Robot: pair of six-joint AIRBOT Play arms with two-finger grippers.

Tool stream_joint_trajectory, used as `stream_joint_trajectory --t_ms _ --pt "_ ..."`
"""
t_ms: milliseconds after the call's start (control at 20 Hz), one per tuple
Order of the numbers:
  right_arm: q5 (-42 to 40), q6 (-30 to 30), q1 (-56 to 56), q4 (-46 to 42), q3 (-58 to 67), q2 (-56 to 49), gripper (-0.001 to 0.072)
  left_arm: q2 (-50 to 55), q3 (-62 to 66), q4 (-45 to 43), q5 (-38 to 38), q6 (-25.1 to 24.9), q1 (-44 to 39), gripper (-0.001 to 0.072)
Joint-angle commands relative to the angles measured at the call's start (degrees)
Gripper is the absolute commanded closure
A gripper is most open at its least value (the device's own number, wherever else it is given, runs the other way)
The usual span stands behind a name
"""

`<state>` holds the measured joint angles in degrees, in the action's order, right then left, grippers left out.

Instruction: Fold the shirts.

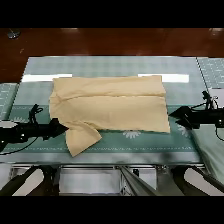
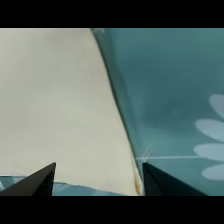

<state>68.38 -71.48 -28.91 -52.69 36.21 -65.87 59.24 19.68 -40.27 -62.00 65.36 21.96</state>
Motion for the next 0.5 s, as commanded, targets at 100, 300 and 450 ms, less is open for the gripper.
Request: stream_joint_trajectory --t_ms 100,300,450 --pt "3.8 -5.7 1.5 -8.3 -1.8 -2.5 0.0092 0.0 2.0 0.9 0.5 -1.6 -0.9 0.0686" --pt "0.7 -5.6 7.6 -4.4 -1.4 -6.8 0.0092 0.0 2.0 0.9 0.5 -1.7 -1.0 0.0686" --pt "-2.4 -4.4 10.8 1.9 1.5 -9.1 0.0190 0.0 2.1 0.9 0.6 -1.7 -1.0 0.0686"
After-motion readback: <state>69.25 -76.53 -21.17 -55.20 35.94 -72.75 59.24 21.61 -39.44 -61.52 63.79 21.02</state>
